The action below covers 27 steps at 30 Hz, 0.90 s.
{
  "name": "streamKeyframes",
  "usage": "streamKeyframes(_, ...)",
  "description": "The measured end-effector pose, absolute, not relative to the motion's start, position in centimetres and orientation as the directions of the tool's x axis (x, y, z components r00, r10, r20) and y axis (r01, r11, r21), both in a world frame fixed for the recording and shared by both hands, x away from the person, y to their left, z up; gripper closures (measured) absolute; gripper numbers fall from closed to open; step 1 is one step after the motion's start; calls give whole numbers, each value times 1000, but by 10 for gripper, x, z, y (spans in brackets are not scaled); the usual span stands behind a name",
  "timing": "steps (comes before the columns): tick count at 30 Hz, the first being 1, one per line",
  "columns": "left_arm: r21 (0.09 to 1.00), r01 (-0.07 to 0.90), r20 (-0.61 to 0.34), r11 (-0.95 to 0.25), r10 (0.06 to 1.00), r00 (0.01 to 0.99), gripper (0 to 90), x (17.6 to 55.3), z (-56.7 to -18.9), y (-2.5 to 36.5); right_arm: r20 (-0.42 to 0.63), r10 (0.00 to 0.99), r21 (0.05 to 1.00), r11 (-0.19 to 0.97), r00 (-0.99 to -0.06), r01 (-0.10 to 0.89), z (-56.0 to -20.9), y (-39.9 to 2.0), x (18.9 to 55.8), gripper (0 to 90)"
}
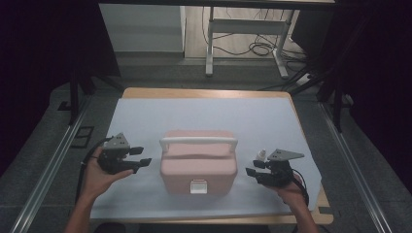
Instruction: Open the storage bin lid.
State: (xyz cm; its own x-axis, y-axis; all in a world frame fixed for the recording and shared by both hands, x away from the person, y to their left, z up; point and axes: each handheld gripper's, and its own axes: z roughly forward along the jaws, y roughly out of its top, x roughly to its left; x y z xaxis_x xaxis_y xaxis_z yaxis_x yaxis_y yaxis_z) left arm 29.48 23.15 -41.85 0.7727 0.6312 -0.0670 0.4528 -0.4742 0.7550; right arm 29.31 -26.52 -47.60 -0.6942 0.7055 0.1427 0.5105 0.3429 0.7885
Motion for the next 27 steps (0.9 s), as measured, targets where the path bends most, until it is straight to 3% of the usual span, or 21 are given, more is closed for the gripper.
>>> streamKeyframes(20, 679, 340, -82, -650, 393, 916, 435, 343, -314, 196, 156, 712, 778, 339, -685, 529, -481, -267, 289, 515)
streamKeyframes(27, 628, 327, -86, -706, 355, 931, 439, 356, -292, 171, 157, 713, 769, 345, -683, 538, -484, -266, 290, 514)
